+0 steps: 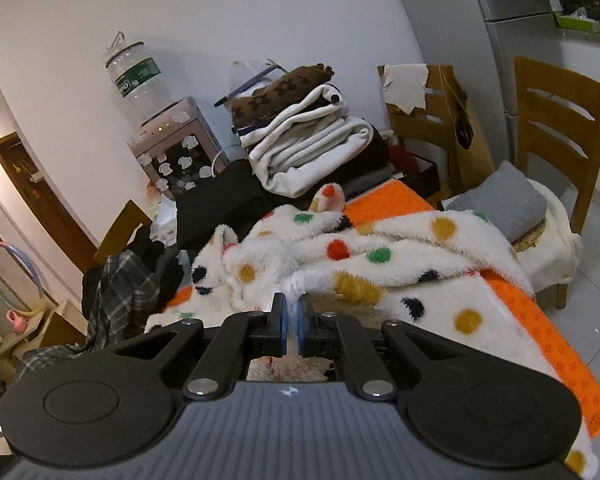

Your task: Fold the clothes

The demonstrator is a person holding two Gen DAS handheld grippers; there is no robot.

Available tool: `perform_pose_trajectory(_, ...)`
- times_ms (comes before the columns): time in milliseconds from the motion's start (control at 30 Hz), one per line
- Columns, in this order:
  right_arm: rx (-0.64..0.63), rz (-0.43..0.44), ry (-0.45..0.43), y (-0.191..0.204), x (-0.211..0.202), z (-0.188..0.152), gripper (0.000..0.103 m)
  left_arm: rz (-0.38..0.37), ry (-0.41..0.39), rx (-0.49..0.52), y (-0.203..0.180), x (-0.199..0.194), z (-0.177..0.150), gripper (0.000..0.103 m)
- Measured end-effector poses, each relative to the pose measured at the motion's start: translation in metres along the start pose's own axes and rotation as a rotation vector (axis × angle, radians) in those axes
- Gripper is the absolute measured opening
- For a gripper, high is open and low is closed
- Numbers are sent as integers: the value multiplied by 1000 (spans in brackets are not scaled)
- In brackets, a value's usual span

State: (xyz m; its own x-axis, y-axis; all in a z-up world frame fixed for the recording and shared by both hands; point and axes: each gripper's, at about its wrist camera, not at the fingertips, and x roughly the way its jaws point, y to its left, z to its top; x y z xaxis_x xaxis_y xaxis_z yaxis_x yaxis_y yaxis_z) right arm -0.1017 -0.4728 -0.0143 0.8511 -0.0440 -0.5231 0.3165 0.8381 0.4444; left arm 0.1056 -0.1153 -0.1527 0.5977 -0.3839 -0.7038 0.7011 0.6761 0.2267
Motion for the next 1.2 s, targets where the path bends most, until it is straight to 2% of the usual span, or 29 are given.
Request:
perform_pose_trajectory(167,-27,23,-49,19,-1,10,6,24,-38,97,-13,1,-2,67)
perform_pose_trajectory(233,-43,37,-64,27,-3,16,6,62,-60,122,-14,3,-3,47)
perform_pose_trajectory(267,-50,37,-71,31,-5,18,6,90,-68,116,-13,2,-3,24)
perform_pose_trajectory(300,-56,38,-77,35,-6,21,6,106,-80,70,-6,0,-2,20)
perform_pose_trajectory(433,-34,55,-126,50,-20,27,6,138,-143,-274,42,-28,-3,17)
perform_pose_trajectory(500,-5,59,-147,54,-29,20,6,138,-158,-410,64,-39,-12,17)
perform_pose_trajectory(567,25,51,-144,55,-35,6,6,128,-146,-461,77,-44,-24,17)
perform_pose_trajectory(633,84,40,-84,47,-35,-20,6,109,-134,-487,86,-46,-34,18)
perform_pose_trajectory(767,103,-59,144,32,-14,-91,7,46,-118,-482,94,-49,-46,31)
perform_pose_trajectory(867,47,-156,287,26,4,-140,10,-1,-106,-479,101,-51,-55,39)
perform_pose_trajectory(933,6,-218,335,25,9,-164,13,-33,-98,-476,105,-52,-62,41)
perform_pose_trajectory(1033,4,-264,324,27,2,-178,21,-80,-86,-472,112,-54,-71,46)
perform_pose_trajectory(1133,38,-290,250,30,-10,-174,36,-116,-102,-471,121,-62,-72,54)
perform_pose_trajectory(1200,80,-297,196,31,-17,-169,42,-134,-126,-471,129,-70,-68,61)
